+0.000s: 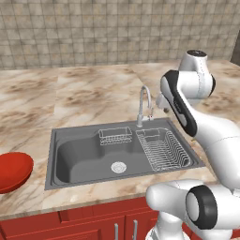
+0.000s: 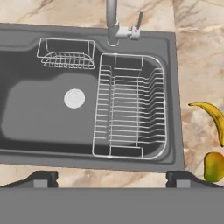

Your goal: There is a mixed pile of frozen fruits and vegetables on the counter. Locate all the frozen vegetables and place the items in a bowl on the counter. Take all the frozen fruits and defrost them in a running sink.

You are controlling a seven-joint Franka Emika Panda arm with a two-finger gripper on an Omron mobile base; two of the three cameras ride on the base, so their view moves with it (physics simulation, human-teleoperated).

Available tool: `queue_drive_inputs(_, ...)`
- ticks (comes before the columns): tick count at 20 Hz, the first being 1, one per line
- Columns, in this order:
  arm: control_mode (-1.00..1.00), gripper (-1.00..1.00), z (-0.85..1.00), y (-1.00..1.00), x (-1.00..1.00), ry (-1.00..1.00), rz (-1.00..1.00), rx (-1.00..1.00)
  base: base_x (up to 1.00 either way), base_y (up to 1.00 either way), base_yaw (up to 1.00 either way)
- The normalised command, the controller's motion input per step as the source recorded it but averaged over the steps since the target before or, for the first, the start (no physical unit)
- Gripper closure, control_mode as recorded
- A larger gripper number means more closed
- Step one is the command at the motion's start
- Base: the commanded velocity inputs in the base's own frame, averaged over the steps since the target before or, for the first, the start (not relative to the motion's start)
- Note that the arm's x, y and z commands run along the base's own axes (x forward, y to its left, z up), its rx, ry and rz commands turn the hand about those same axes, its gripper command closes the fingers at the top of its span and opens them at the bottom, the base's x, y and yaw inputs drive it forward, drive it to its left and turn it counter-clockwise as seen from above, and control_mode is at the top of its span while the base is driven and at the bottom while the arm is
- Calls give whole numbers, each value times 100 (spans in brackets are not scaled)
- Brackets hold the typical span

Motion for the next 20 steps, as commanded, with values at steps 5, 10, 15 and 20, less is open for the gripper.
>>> queue_drive_inputs(5,-100,-100,-10,-39,0,0,0,-8,0,0,0)
queue_drive_inputs(10,-100,-100,-7,-41,0,0,1,-7,0,0,0)
queue_drive_inputs(15,-100,-100,-11,-39,0,0,1,-7,0,0,0)
queue_drive_inputs(20,-100,-100,-14,-41,0,0,0,-6,0,0,0)
